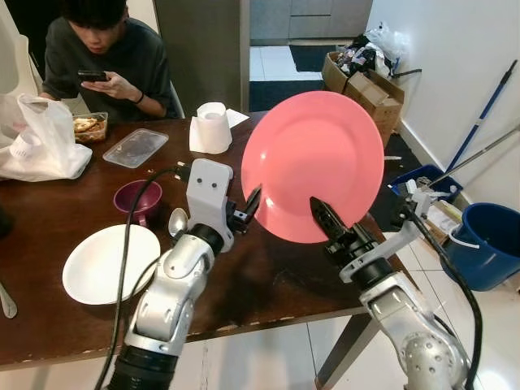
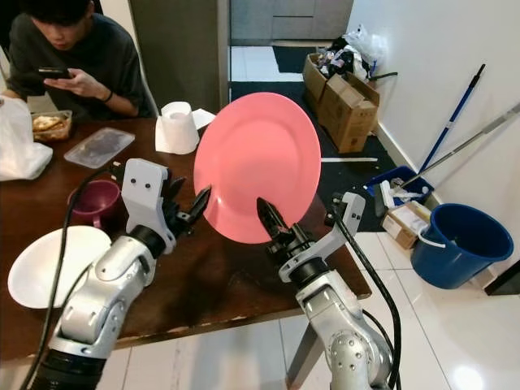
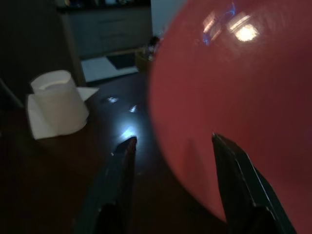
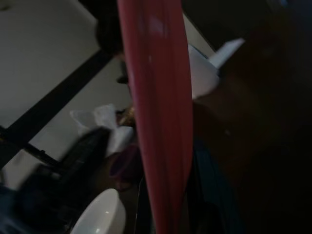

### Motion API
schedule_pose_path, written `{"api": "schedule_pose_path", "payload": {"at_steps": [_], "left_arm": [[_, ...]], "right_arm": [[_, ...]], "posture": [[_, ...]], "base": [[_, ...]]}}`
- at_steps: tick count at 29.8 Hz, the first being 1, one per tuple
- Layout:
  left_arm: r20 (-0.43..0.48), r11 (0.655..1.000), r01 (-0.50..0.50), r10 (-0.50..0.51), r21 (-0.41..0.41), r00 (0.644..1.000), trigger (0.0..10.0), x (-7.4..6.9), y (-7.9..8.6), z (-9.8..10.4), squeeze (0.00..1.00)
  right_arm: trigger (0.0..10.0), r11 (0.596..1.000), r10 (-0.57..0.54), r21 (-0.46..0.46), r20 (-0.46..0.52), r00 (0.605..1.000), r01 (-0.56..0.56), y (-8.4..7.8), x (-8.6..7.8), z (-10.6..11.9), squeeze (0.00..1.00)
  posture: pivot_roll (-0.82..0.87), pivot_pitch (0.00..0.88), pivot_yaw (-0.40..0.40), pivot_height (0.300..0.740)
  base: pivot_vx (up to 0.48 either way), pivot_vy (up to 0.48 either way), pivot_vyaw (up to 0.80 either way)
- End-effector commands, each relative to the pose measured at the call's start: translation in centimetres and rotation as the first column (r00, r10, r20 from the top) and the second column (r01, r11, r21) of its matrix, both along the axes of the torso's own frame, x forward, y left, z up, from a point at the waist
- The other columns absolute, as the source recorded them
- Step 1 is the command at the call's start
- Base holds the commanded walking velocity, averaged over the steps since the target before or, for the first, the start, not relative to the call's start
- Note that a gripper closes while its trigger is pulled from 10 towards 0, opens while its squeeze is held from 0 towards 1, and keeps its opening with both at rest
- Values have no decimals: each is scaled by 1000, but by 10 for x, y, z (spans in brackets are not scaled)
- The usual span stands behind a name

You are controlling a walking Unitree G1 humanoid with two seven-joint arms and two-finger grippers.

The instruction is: Setting the table

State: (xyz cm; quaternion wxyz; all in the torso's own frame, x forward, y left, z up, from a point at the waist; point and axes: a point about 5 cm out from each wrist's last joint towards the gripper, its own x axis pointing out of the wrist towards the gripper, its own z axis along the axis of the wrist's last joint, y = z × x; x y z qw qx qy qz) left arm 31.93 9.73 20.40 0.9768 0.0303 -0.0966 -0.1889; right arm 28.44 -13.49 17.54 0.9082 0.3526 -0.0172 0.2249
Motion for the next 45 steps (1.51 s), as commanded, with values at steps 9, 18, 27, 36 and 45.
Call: {"api": "schedule_pose_path", "payload": {"at_steps": [9, 18, 27, 36, 45], "left_arm": [[79, 966, -60, 41, 253, 996, 10000, 8, 69, 32, 0], [111, 941, -97, 64, 323, 992, 10000, -8, 98, 57, 0], [84, 940, -85, 61, 330, 995, 10000, -14, 101, 57, 0], [54, 948, -46, 30, 315, 998, 10000, -12, 89, 51, 0], [46, 953, -31, 18, 302, 999, 10000, -11, 84, 48, 0]], "right_arm": [[10000, 972, 150, 206, -157, 976, -116, 15, 33, -19, 0], [10000, 963, 149, 259, -296, 944, -71, 13, 54, -40, 0], [10000, 952, 78, 307, -315, 946, 24, -1, 46, -37, 0], [10000, 939, 169, 339, -334, 927, -49, 17, -6, -32, 0], [10000, 952, 152, 307, -419, 895, -18, 16, -20, -51, 114]], "posture": [[3, 31, 109, 740], [95, 119, 122, 740], [91, 145, 129, 740], [44, 154, 116, 740], [34, 149, 114, 740]], "base": [[0, 0, 0], [0, 0, 0], [0, 0, 0], [0, 0, 0], [0, 0, 0]]}}
